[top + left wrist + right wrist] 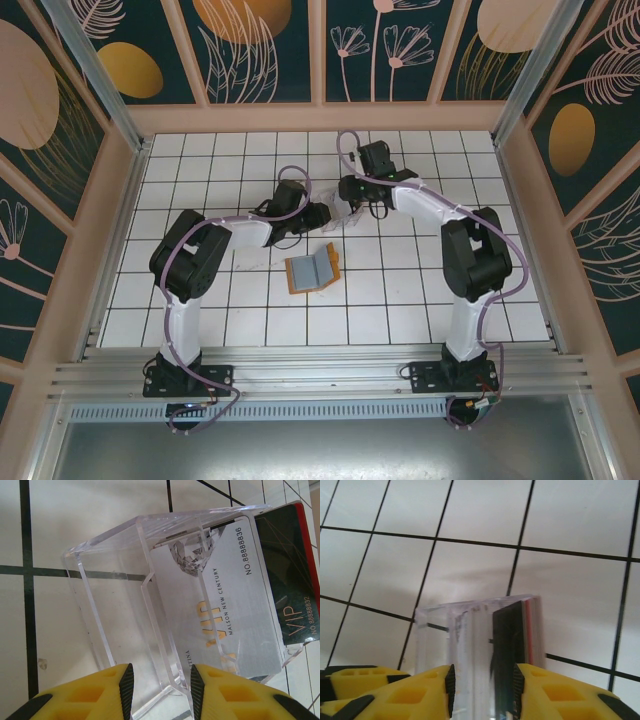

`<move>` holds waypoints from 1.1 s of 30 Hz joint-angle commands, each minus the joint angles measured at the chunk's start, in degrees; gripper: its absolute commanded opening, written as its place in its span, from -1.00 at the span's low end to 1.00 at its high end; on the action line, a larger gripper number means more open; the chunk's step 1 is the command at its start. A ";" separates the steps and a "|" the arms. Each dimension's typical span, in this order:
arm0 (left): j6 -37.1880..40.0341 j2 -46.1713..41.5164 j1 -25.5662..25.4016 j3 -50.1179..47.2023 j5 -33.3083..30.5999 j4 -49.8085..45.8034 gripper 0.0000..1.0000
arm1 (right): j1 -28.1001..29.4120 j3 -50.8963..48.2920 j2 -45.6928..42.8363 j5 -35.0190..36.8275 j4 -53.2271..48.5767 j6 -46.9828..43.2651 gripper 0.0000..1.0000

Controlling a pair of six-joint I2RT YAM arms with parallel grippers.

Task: Put the credit cards into the card holder

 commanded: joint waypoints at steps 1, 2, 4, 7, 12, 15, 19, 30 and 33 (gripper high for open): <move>-0.21 1.42 -0.09 0.81 0.09 -1.27 -0.23 | 1.82 3.27 0.71 2.97 -3.08 -2.21 -0.15; -0.21 1.40 -0.12 0.72 0.09 -1.26 -0.23 | 2.08 3.77 1.38 3.48 -3.61 -2.40 -0.13; -0.21 1.35 -0.13 0.61 0.09 -1.25 -0.23 | 2.53 4.20 2.60 4.50 -3.79 -2.61 -0.12; -0.23 1.33 -0.11 0.46 0.06 -1.19 -0.23 | 2.93 4.93 4.37 5.64 -4.36 -2.80 -0.14; -0.39 1.49 -0.14 0.20 0.18 -0.81 -0.23 | 3.64 5.46 6.36 9.82 -5.29 -3.58 -0.17; -0.39 1.66 -0.14 0.10 0.30 -0.71 -0.23 | 4.03 5.03 6.75 11.00 -4.95 -3.85 -0.16; -0.56 1.90 -0.13 0.19 0.44 -0.43 -0.23 | 5.54 5.82 7.76 13.59 -5.35 -4.44 -0.13; -0.74 1.60 -0.14 -0.42 0.53 0.11 -0.23 | 7.84 4.88 8.62 22.72 -5.60 -5.45 -0.29; -0.85 1.68 -0.11 -0.44 0.62 0.28 -0.23 | 8.04 3.62 7.89 23.79 -4.63 -5.34 -0.42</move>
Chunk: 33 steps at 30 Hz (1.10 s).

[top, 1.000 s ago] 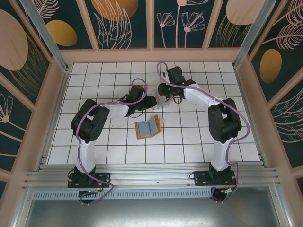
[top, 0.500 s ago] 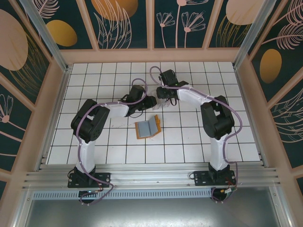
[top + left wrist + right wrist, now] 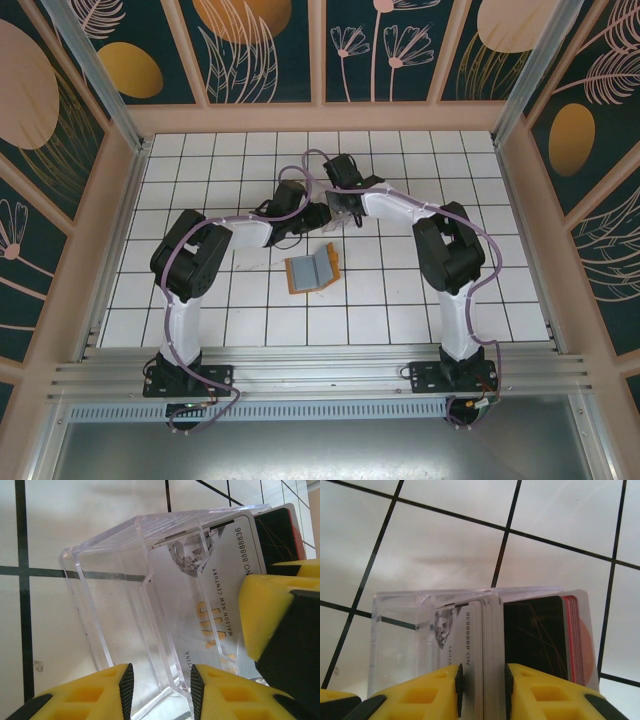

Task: Put the credit cards into the card holder

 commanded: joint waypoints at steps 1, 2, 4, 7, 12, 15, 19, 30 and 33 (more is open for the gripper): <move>-0.48 1.36 -0.14 -0.60 0.46 -0.43 -0.23 | 0.31 -1.79 -0.48 3.38 -0.76 -0.44 -0.44; -0.45 1.36 -0.14 -0.60 0.46 -0.37 -0.23 | 0.28 -1.74 -0.43 3.68 -0.70 -0.53 -0.45; -0.43 1.36 -0.13 -0.69 0.46 -0.35 -0.23 | 0.33 -1.76 -0.56 4.24 -0.67 -0.80 -0.47; -0.43 1.44 -0.11 -0.69 0.38 -0.34 -0.23 | 0.39 -2.33 -1.63 4.01 0.31 -1.06 -0.53; -0.71 1.70 -0.13 -0.77 0.64 -0.11 -0.23 | 0.35 -2.73 -3.80 3.28 1.86 -1.87 -0.54; -0.70 1.70 -0.14 -0.66 0.69 -0.21 -0.24 | 0.32 -2.42 -3.80 2.56 1.80 -2.34 -0.64; -0.70 1.62 -0.13 -0.50 0.73 -0.25 -0.24 | 0.32 -2.74 -4.00 1.50 2.21 -2.29 -0.79; -0.73 2.22 -0.17 0.28 1.07 -0.42 -0.23 | -1.32 -3.49 -5.67 -3.81 3.11 -1.35 -0.89; -0.76 2.22 -0.13 0.45 1.17 -0.45 -0.23 | -1.78 -4.09 -6.48 -5.67 3.89 -0.82 -1.00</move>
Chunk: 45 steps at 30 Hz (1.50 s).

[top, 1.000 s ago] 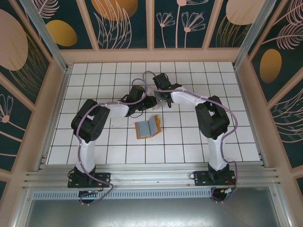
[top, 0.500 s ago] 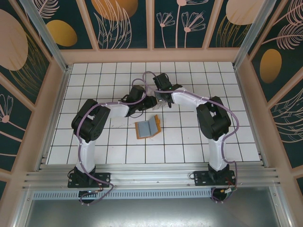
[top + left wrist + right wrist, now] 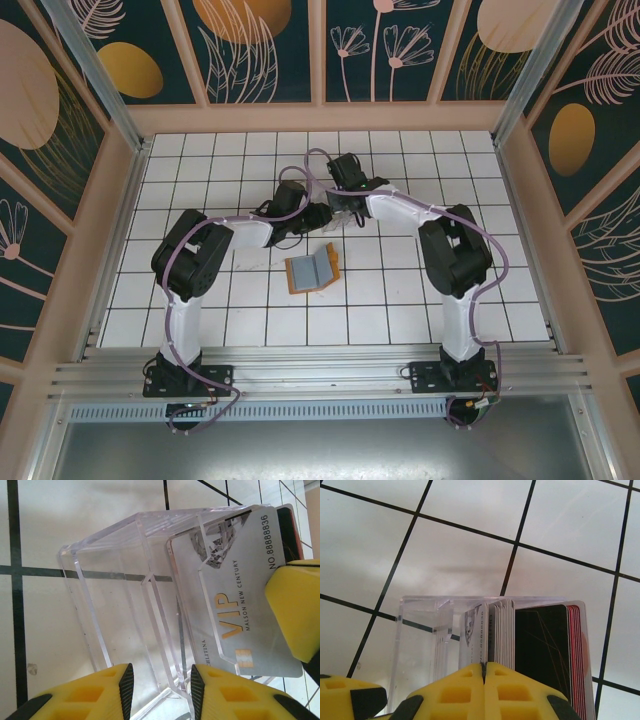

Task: Put the credit cards into the card holder

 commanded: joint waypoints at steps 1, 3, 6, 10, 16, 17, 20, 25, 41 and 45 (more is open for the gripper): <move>-0.46 1.65 -0.11 0.46 0.35 -1.43 -0.23 | -1.28 -1.12 -3.37 -2.37 0.65 0.60 -1.00; -0.37 1.67 -0.14 0.63 0.31 -1.54 -0.23 | -1.84 -0.88 -3.31 -4.06 0.52 0.94 -1.00; -0.37 1.60 -0.12 0.63 0.31 -1.71 -0.23 | -1.92 -1.07 -3.66 -6.54 0.67 2.06 -1.00; -0.41 1.68 -0.13 0.54 0.31 -1.55 -0.23 | -3.47 -2.28 -5.21 -8.06 1.97 3.26 -0.76; -0.42 1.68 -0.13 0.46 0.31 -1.55 -0.23 | -4.44 -3.54 -6.81 -8.27 2.84 4.19 -0.40; -0.39 1.68 -0.14 0.46 0.31 -1.50 -0.23 | -4.78 -3.89 -7.10 -8.74 3.14 4.50 -0.39; -0.50 1.68 -0.13 0.21 0.34 -1.38 -0.23 | -5.22 -4.33 -7.35 -9.08 3.22 4.59 -0.37; -0.46 1.78 -0.14 0.02 0.49 -1.18 -0.23 | -5.28 -4.19 -6.71 -8.73 2.51 4.27 -0.34; -0.62 1.62 -0.14 -0.07 0.69 -1.04 -0.23 | -6.14 -2.57 -1.94 -3.09 -1.77 3.75 -0.04; -0.57 1.64 -0.14 -0.07 0.69 -1.18 -0.23 | -6.12 -2.33 -0.72 -2.14 -1.86 3.51 -0.05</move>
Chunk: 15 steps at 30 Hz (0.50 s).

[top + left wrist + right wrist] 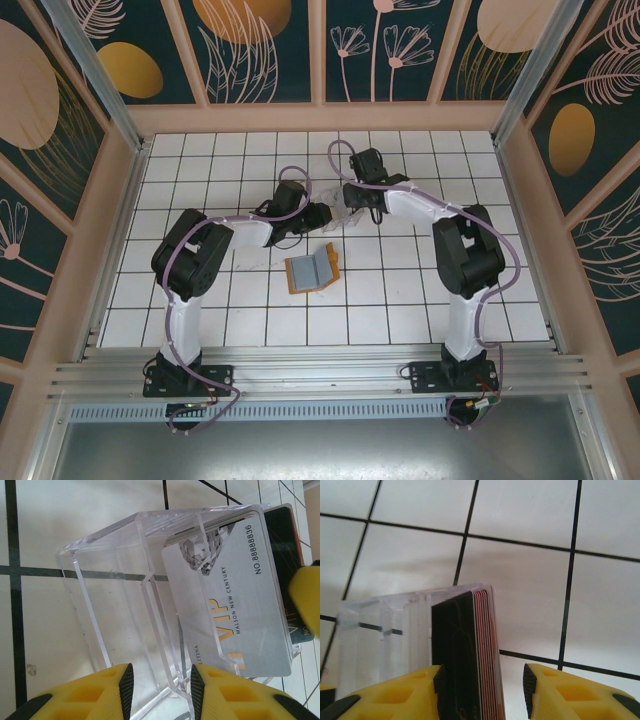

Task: Put the credit cards into the card holder

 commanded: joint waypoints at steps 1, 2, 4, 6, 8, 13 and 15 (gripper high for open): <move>-0.55 1.63 -0.11 -0.08 0.16 -1.17 -0.23 | -0.29 0.88 1.59 2.08 -1.64 -0.05 -0.06; -0.57 1.69 -0.14 -0.07 0.16 -1.15 -0.23 | -0.28 0.82 1.59 2.74 -1.65 -0.28 -0.08; -0.74 1.85 -0.14 0.02 0.30 -1.04 -0.23 | -0.30 0.47 1.18 3.67 -1.47 -0.46 -0.14; -0.78 1.93 -0.13 0.14 0.34 -0.93 -0.24 | -0.30 0.16 0.45 4.24 -1.04 -0.71 -0.19; -0.81 2.00 -0.13 0.15 0.42 -0.99 -0.23 | -0.30 0.16 -0.09 4.36 -0.95 -0.92 -0.21; -0.82 2.04 -0.14 0.15 0.51 -0.94 -0.23 | -0.30 0.41 -1.00 4.59 -1.32 -1.03 -0.15; -0.82 2.02 -0.12 0.10 0.51 -0.93 -0.23 | -0.26 0.31 -1.50 3.89 -1.12 -1.03 -0.15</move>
